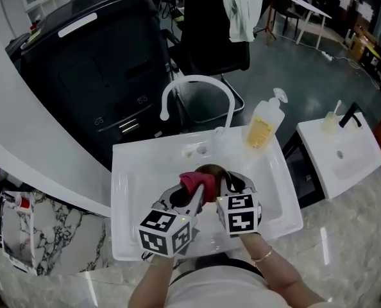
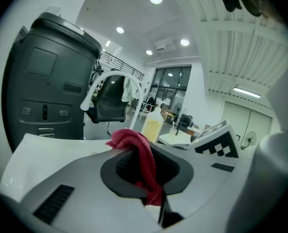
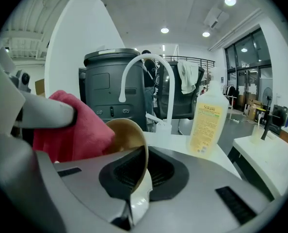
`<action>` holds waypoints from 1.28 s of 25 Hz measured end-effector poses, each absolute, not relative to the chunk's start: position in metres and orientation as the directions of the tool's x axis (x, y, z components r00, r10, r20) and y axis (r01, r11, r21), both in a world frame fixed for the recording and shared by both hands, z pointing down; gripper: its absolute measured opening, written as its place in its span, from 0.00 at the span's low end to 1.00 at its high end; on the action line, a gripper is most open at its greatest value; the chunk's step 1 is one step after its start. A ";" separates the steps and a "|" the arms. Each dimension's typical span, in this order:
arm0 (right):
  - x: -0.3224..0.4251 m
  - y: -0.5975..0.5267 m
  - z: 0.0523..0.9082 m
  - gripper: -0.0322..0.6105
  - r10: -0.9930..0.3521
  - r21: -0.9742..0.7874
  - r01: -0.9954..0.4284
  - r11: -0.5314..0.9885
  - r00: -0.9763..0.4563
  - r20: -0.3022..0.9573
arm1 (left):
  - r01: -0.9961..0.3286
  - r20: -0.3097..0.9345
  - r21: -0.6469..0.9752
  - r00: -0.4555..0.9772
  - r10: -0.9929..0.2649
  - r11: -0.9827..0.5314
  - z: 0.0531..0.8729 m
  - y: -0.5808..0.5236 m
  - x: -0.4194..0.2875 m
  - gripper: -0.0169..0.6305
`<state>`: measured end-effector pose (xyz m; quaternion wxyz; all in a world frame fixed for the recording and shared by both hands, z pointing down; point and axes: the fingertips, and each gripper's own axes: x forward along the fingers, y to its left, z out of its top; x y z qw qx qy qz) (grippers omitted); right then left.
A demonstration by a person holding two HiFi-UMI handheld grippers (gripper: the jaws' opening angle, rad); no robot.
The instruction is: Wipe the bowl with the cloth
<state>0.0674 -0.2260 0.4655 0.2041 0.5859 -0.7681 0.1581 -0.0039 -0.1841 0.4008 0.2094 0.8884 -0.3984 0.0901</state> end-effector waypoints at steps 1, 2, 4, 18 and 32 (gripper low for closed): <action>0.064 -0.225 0.463 0.07 -0.835 -0.012 -0.963 0.269 -0.239 0.495 | -0.737 0.345 0.299 0.676 -0.651 -0.606 0.406 -0.184 0.002 0.09; 0.060 -0.224 0.461 0.07 -0.835 -0.018 -0.961 0.276 -0.248 0.491 | -0.734 0.363 0.299 0.678 -0.639 -0.610 0.413 -0.185 0.007 0.09; 0.055 -0.222 0.457 0.07 -0.833 -0.022 -0.957 0.289 -0.263 0.486 | -0.741 0.397 0.291 0.669 -0.628 -0.606 0.426 -0.190 0.011 0.09; 0.056 -0.216 0.464 0.09 -0.836 0.000 -0.962 0.273 -0.237 0.495 | -0.800 0.480 0.107 0.561 -0.674 -0.590 0.464 -0.211 0.011 0.09; 0.073 -0.225 0.476 0.08 -0.828 -0.037 -0.972 0.231 -0.216 0.517 | -0.850 0.459 0.136 0.509 -0.728 -0.509 0.446 -0.199 -0.036 0.09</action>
